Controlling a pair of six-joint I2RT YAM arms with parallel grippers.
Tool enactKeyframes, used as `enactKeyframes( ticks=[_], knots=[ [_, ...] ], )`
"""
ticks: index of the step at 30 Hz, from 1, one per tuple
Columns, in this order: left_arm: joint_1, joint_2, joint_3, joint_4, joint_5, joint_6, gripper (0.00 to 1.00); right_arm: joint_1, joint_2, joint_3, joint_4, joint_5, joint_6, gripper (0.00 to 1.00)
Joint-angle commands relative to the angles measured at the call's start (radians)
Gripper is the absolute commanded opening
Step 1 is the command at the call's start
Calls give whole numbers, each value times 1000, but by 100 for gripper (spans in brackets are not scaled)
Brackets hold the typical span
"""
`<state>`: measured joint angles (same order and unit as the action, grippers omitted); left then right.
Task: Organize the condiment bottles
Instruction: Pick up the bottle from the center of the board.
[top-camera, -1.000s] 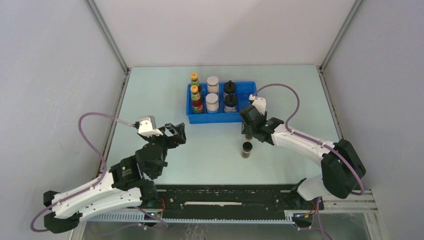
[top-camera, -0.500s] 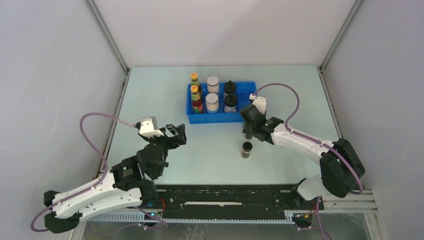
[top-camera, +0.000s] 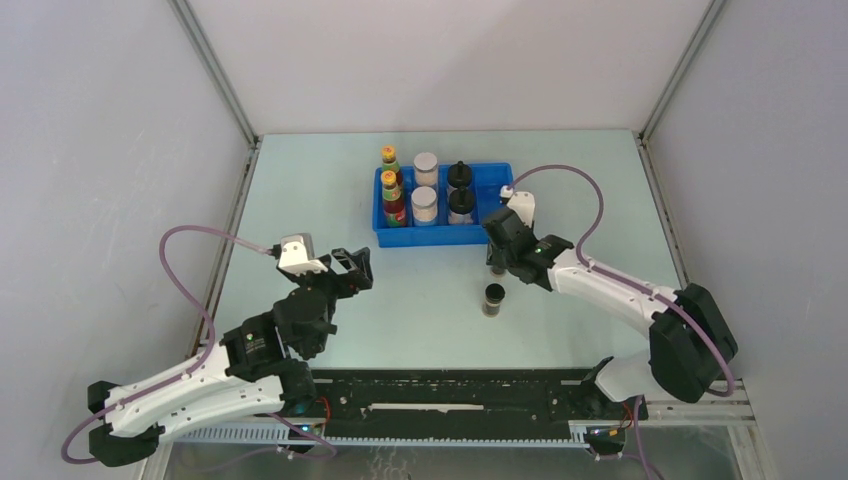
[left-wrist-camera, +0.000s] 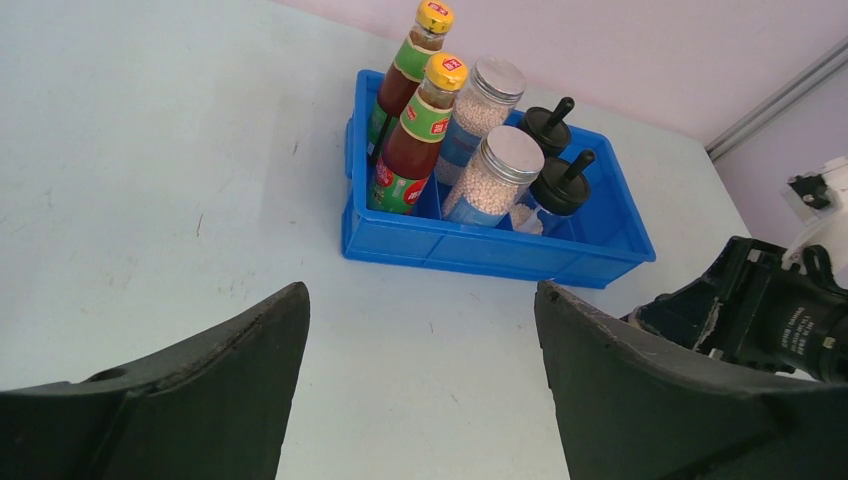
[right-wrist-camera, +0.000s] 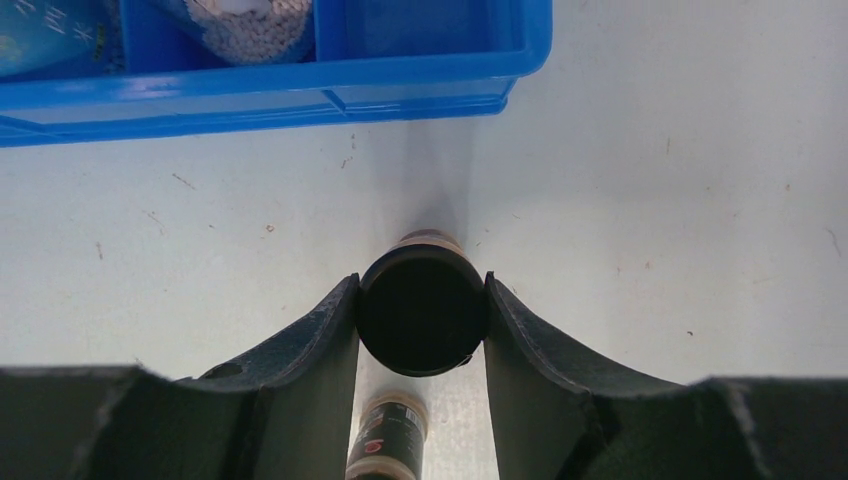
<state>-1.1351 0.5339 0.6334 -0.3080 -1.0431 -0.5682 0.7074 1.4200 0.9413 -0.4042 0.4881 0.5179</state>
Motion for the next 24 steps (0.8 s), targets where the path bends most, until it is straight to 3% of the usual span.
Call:
enactKeyframes(
  ticks=[1,13,24],
  knots=[
    [-6,-5,-17,21,-11,-6,87,0,-74,28,-17,24,-38,0],
    [-6,11,-2,31,-9,7,87,-24,-133,205,-106,2,-120,0],
    [-6,14,3,39,-10,22,87,-108,8,447,-93,-49,-230,0]
  ],
)
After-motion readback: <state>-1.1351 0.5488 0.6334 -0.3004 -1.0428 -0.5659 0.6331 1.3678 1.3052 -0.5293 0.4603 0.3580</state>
